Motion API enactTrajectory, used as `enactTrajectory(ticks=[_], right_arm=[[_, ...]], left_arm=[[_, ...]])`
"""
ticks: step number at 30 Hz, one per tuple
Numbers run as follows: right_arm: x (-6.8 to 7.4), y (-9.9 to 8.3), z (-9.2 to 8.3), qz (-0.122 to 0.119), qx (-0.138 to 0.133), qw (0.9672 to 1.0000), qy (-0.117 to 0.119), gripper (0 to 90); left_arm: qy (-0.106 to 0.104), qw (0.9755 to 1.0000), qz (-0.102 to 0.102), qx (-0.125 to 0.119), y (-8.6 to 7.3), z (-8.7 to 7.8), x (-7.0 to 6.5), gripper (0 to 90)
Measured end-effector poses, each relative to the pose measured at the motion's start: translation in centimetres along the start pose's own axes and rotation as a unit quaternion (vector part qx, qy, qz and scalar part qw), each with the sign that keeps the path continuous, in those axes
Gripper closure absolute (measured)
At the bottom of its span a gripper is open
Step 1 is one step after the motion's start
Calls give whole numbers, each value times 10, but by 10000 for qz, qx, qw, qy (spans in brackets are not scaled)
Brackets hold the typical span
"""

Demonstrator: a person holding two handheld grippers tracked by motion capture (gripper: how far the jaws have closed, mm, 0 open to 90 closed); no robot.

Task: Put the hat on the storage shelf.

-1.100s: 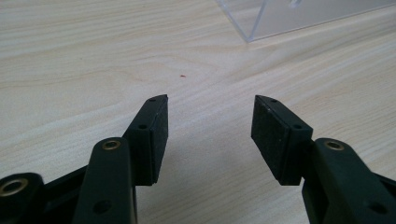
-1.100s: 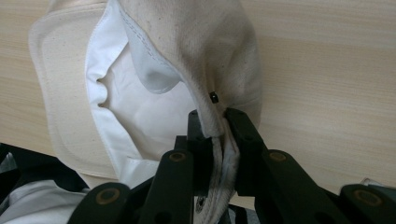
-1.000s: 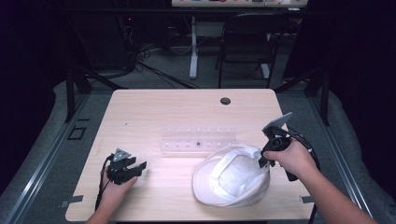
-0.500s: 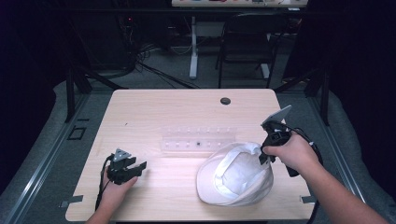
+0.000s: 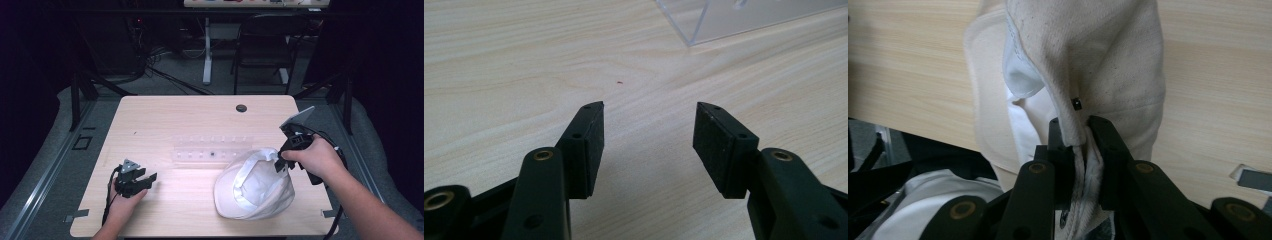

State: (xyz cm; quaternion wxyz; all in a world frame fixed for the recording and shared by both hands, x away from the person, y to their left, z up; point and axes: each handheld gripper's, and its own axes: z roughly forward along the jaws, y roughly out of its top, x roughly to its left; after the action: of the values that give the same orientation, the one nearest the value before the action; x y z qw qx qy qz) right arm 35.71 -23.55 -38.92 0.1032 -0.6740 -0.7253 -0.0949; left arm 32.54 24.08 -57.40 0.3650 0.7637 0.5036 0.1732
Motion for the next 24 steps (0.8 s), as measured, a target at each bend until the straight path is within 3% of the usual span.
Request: enactTrajectory(ticks=[3,8,9,14,15,17,21,22,24], right_arm=[[0,2,-4,24,0,9995,331,806],[3,2,-7,58,-22,9981,611,806],[4,2,-11,-12,97,9972,748,807],[5,3,-14,65,123,9922,1243,807],[5,3,-14,65,123,9922,1243,807],[5,3,-13,211,14,9870,1596,807],[4,3,-17,175,123,9814,1907,808],[4,3,-17,175,123,9814,1907,808],[4,3,-19,210,77,9768,2128,808]], left_arm=[[-15,10000,29,21,0,-1,0,467],[0,10000,2,2,0,0,0,467],[-6,10000,21,4,0,0,0,468],[3,10000,30,-59,0,-1,-1,470],[3,10000,30,-59,0,-1,-1,470],[5,10000,40,-56,0,-1,-1,470],[5,10000,31,-56,0,-1,-2,470],[5,10000,31,-56,0,-1,-2,470],[6,10000,33,-52,0,-1,-2,470]])
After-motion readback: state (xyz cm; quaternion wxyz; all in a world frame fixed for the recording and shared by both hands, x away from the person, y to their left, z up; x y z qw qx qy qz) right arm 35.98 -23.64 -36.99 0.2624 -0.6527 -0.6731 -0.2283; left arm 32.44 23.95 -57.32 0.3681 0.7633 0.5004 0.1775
